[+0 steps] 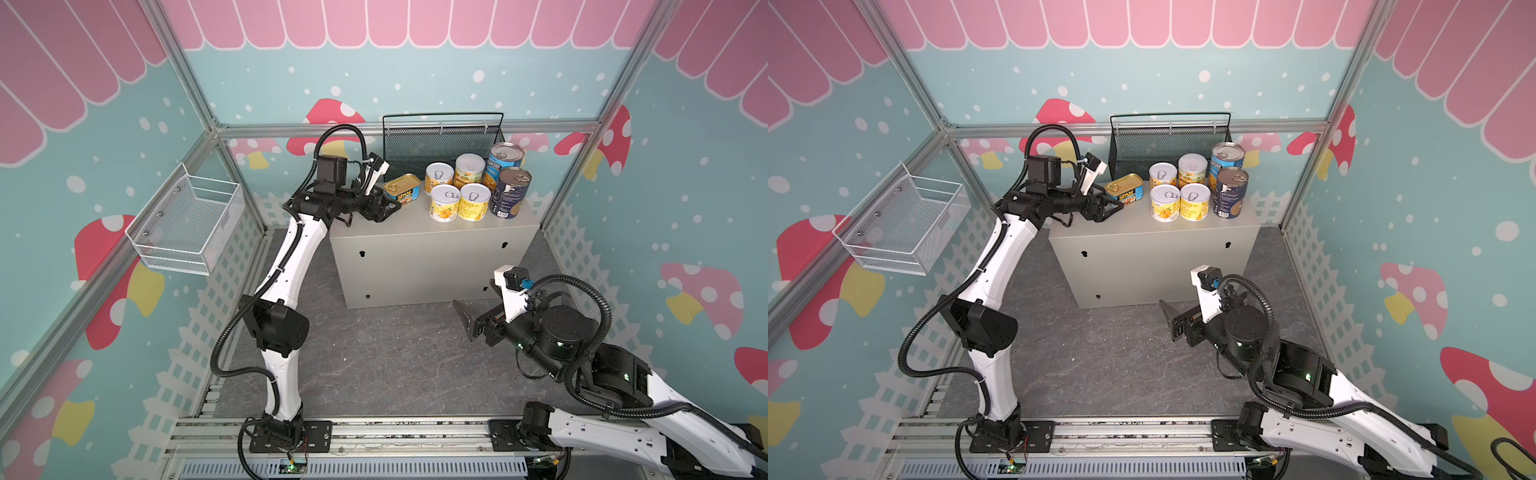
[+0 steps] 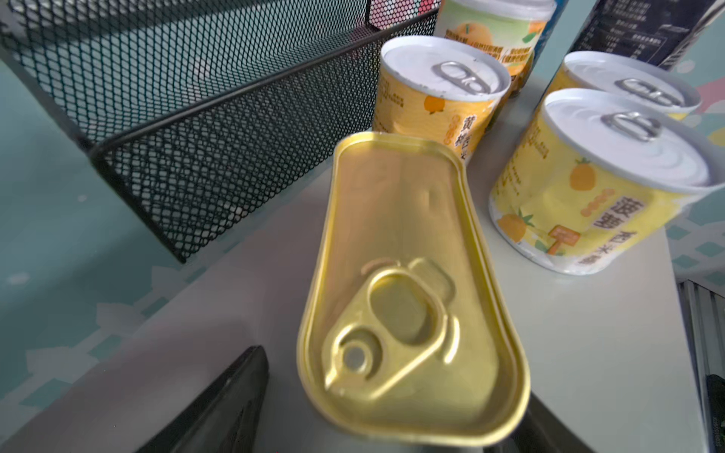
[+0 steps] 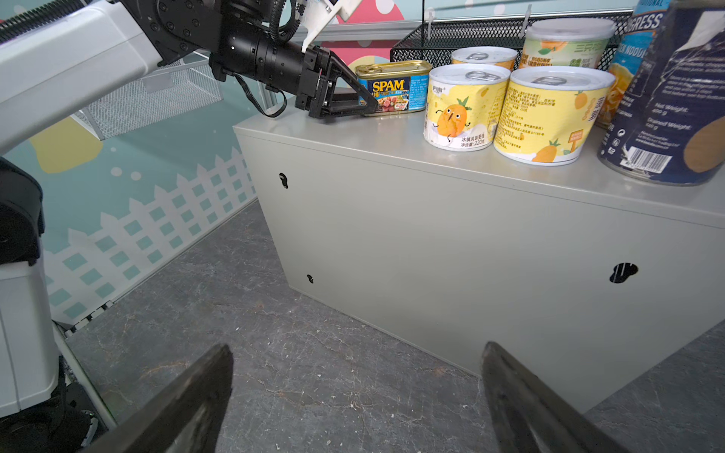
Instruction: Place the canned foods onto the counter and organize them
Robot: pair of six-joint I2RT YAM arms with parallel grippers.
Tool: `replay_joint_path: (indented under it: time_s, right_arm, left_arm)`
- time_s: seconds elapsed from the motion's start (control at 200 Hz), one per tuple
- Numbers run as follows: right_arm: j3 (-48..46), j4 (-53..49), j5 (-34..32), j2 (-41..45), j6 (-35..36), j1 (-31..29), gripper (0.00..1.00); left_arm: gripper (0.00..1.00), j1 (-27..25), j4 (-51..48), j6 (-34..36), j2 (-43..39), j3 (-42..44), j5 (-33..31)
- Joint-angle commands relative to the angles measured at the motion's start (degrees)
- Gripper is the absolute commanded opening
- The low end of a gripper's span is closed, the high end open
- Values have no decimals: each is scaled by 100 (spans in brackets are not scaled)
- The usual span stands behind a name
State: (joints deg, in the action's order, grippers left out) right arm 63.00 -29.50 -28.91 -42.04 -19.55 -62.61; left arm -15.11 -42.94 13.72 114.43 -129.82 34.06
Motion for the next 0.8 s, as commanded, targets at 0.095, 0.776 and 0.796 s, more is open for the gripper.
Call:
replay_joint_path:
  time_s: [0.095,0.776,0.796]
  right_arm:
    - [-191,128,21,183,-30,1,99]
    - [-332,185,-7,278,-58,3,100]
    - [-332,189,-8,282,-58,3,99]
  left_arm:
    - [83,33,826,-299,-563,835,-733]
    - [61,-17,1129,-624,-438,853,-716]
    - [61,-25,1152,-624,-447,876,-723]
